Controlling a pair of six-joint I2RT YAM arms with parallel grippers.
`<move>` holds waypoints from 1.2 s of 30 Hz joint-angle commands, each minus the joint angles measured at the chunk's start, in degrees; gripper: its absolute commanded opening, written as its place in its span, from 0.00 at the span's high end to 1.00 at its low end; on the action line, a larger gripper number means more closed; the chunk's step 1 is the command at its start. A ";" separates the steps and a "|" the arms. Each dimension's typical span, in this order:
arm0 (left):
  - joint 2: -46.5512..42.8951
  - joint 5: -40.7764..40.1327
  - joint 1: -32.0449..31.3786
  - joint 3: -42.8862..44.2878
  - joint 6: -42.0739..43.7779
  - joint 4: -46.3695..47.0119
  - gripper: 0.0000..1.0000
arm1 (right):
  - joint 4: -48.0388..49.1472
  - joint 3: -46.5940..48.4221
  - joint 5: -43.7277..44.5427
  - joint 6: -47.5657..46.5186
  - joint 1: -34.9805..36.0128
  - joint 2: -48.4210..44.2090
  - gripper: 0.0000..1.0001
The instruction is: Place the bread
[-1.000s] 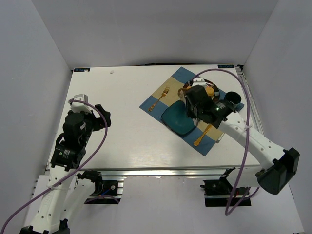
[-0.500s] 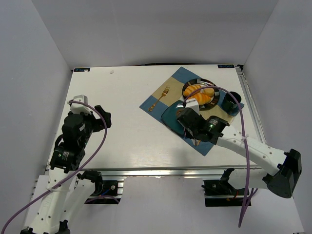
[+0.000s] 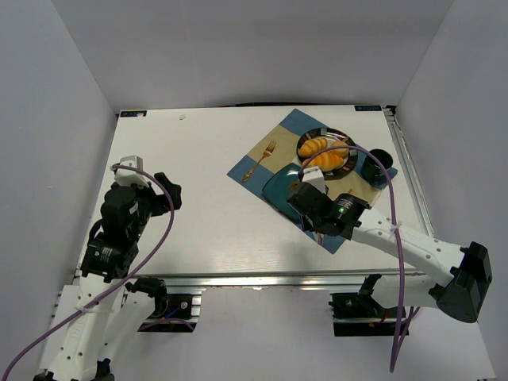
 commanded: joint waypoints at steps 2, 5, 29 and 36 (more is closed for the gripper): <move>-0.56 1.05 0.00 0.60 -0.68 0.17 0.02 | 0.78 0.21 1.40 1.34 0.81 -0.24 0.60; -0.73 0.43 0.00 0.08 -0.68 0.70 0.02 | 0.61 0.48 1.31 1.69 0.99 -0.15 0.55; -0.64 0.78 0.00 -1.07 -0.68 1.31 0.02 | -2.55 3.99 2.36 4.42 5.21 -3.75 0.48; -0.03 1.05 0.00 -0.63 -1.04 1.49 0.02 | -3.52 6.89 1.05 4.25 8.01 -5.25 0.48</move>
